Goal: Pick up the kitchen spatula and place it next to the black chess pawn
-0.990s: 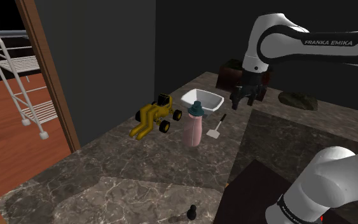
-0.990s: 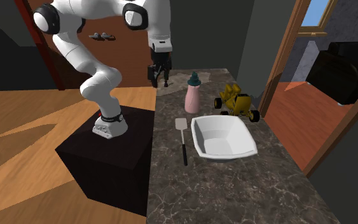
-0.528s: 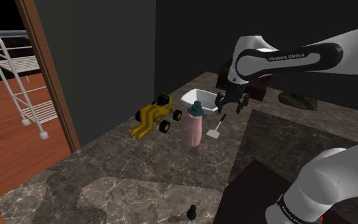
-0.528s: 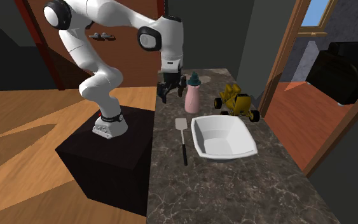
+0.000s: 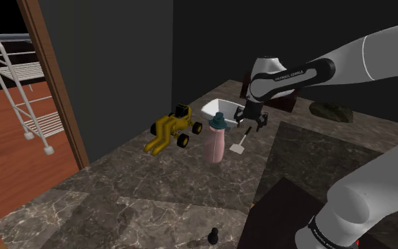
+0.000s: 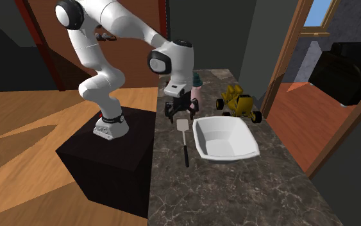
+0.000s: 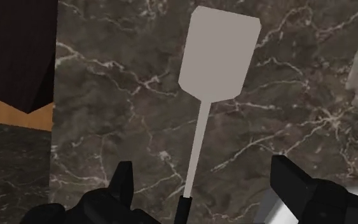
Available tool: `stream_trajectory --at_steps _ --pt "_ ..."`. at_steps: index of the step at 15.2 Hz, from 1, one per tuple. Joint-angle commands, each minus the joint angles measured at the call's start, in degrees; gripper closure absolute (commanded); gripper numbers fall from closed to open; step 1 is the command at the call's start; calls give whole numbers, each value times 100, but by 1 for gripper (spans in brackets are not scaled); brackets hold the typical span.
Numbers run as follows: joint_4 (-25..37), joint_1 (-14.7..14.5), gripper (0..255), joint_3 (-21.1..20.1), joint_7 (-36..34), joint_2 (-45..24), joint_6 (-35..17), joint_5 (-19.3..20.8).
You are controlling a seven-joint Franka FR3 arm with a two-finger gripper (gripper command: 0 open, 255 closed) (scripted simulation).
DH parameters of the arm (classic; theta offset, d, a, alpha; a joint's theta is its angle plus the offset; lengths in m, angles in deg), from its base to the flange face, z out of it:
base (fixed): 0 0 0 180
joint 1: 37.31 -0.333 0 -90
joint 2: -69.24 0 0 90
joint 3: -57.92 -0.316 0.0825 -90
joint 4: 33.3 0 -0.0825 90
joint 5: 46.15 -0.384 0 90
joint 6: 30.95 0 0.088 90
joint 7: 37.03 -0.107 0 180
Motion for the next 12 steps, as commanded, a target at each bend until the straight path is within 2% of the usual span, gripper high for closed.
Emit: stream_trajectory --at_steps 1,3,12 --pt "100 149 0 -10 -578 -407 -347 93" --pt "175 295 0 0 -1067 -720 -615 186" --pt "-41 320 0 6 -1131 -1108 -1215 280"
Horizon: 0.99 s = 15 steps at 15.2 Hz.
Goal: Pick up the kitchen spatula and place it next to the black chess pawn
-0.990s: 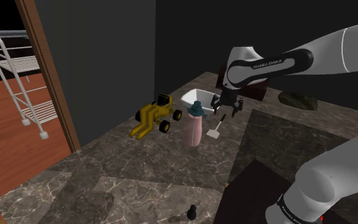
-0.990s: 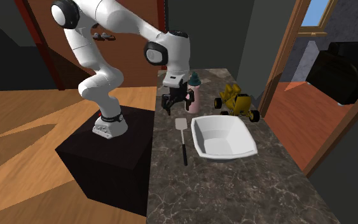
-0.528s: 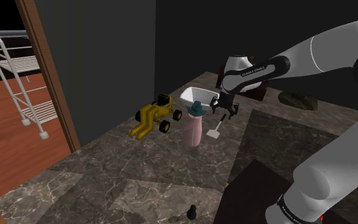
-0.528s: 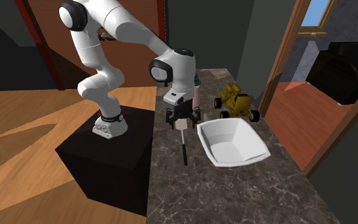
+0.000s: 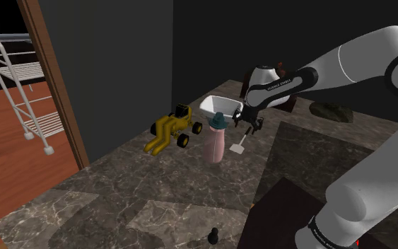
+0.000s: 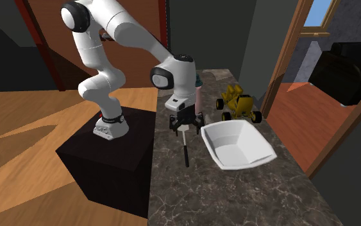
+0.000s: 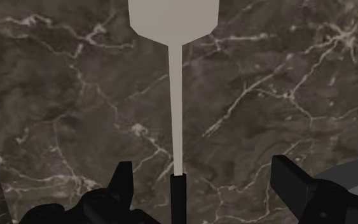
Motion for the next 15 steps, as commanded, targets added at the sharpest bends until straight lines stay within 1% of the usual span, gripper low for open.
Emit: stream_trajectory --at_steps 1,7,8,11,12,13,15 --pt "-71 13 0 4 -39 -336 -13 13" --pt "-71 21 0 -5 -39 -336 -13 12" --pt "-78 37 255 15 -6 -345 -33 13" --pt "308 63 255 27 -5 -720 -14 72" --pt "210 42 255 9 -23 -570 36 50" --pt "339 63 255 29 11 -679 54 64" --pt "203 24 255 -13 -68 -553 46 57"
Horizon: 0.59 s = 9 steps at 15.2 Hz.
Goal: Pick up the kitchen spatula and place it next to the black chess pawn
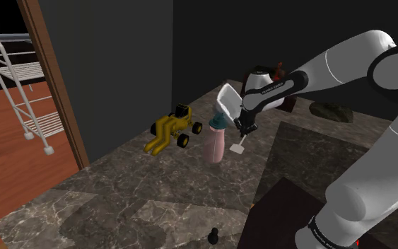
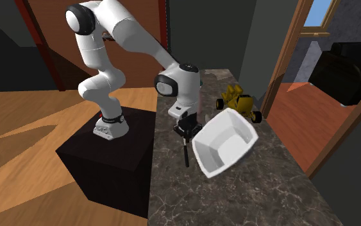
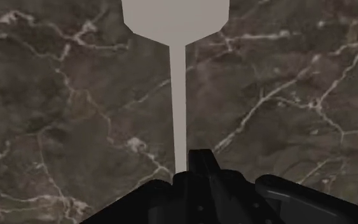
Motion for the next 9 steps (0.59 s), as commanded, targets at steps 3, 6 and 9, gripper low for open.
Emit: stream_trajectory --at_steps 3,6,9 --pt "-16 -5 0 -5 -9 0 4 -3" --pt "-322 -135 0 -131 -163 575 325 -148" --pt "-444 -180 0 -174 -226 719 364 -189"
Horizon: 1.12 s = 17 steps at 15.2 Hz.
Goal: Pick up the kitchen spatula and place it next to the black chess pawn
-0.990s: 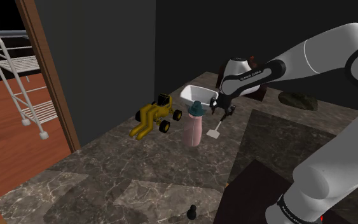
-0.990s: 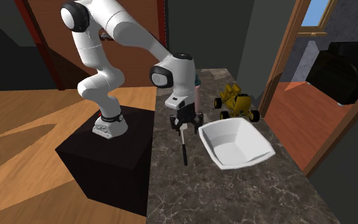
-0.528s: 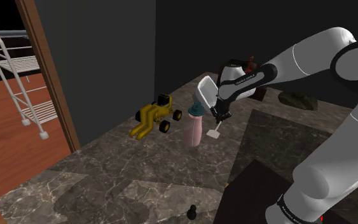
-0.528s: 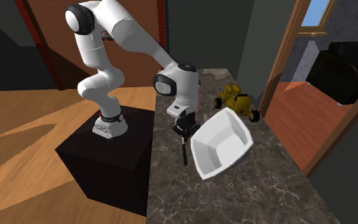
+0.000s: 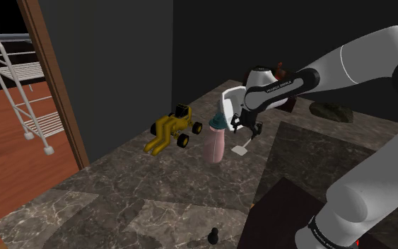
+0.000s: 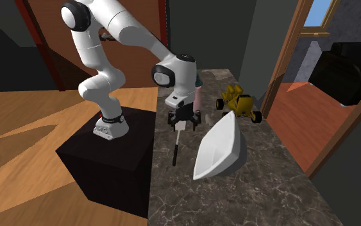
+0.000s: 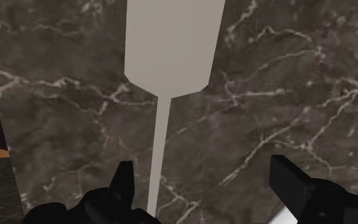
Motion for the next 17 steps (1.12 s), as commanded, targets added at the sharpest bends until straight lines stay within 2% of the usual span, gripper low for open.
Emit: stream_trajectory --at_steps 1,6,14,15,17 --pt "-78 -6 0 -10 -27 -16 -85 4" --pt "-227 16 0 -10 -89 -328 -542 92" --pt "-227 16 0 -10 -89 -328 -541 92" --pt "-227 16 255 -10 -89 -328 -541 92" --pt "-227 17 255 -9 -88 -328 -542 92"
